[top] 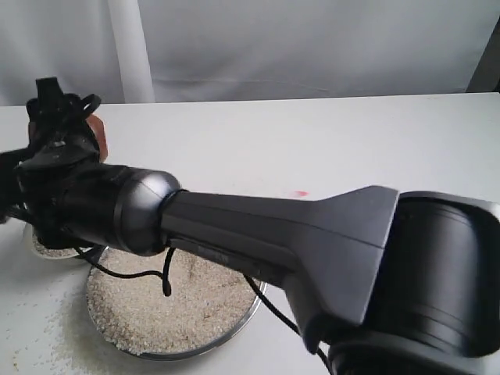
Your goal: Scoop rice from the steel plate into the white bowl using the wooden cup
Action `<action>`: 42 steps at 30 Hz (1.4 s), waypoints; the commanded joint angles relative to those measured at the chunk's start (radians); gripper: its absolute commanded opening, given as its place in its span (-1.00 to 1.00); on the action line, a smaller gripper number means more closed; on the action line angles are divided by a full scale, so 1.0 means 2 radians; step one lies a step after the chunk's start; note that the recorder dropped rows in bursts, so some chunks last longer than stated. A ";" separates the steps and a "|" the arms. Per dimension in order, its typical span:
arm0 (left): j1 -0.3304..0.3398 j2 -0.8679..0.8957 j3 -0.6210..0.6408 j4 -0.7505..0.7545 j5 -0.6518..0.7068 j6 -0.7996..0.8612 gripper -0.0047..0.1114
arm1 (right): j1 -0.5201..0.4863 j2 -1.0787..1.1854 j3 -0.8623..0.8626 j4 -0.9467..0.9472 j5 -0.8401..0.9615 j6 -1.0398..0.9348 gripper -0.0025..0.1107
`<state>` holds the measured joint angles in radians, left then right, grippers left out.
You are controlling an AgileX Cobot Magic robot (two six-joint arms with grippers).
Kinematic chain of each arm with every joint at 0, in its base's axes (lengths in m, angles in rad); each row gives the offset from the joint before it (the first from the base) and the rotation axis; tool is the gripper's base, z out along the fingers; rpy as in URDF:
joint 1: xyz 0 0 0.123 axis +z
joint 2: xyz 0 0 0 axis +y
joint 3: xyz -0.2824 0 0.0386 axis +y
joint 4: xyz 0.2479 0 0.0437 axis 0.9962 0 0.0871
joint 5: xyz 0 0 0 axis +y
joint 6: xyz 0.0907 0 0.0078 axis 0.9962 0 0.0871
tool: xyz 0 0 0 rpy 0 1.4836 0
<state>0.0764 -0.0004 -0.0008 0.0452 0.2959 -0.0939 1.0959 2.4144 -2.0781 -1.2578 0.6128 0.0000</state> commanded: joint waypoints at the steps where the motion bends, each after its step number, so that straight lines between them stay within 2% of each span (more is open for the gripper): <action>1: -0.003 0.000 0.000 -0.001 -0.006 -0.001 -0.92 | -0.002 -0.050 0.033 0.019 -0.020 0.102 -0.96; 7: -0.003 0.000 0.000 -0.001 -0.006 -0.001 -0.92 | -0.035 -0.147 0.171 0.058 -0.127 0.199 -0.96; 12: -0.003 0.000 0.000 -0.001 -0.006 -0.001 -0.92 | -0.069 -0.224 0.276 0.103 -0.187 0.197 -0.96; 15: -0.003 0.000 0.000 -0.001 -0.006 -0.001 -0.92 | -0.096 -0.269 0.323 0.155 -0.217 0.153 -0.96; 23: -0.003 0.000 0.000 -0.001 -0.006 -0.001 -0.92 | -0.194 -0.401 0.473 0.324 -0.365 0.034 -0.96; 26: -0.003 0.000 0.000 -0.001 -0.006 -0.001 -0.92 | -0.231 -0.447 0.535 0.366 -0.407 0.023 -0.96; 32: -0.003 0.000 0.000 -0.001 -0.006 -0.001 -0.92 | -0.305 -0.497 0.672 0.496 -0.612 -0.006 -0.96; 35: -0.003 0.000 0.000 -0.001 -0.006 -0.001 -0.92 | -0.323 -0.501 0.725 0.532 -0.671 -0.029 -0.96; 42: -0.003 0.000 0.000 -0.001 -0.006 -0.001 -0.92 | -0.329 -0.500 0.796 0.640 -0.685 -0.086 -0.96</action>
<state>0.0764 -0.0004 -0.0008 0.0452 0.2959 -0.0939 0.4466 1.4218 -0.5276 -0.0784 -0.7034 -0.1409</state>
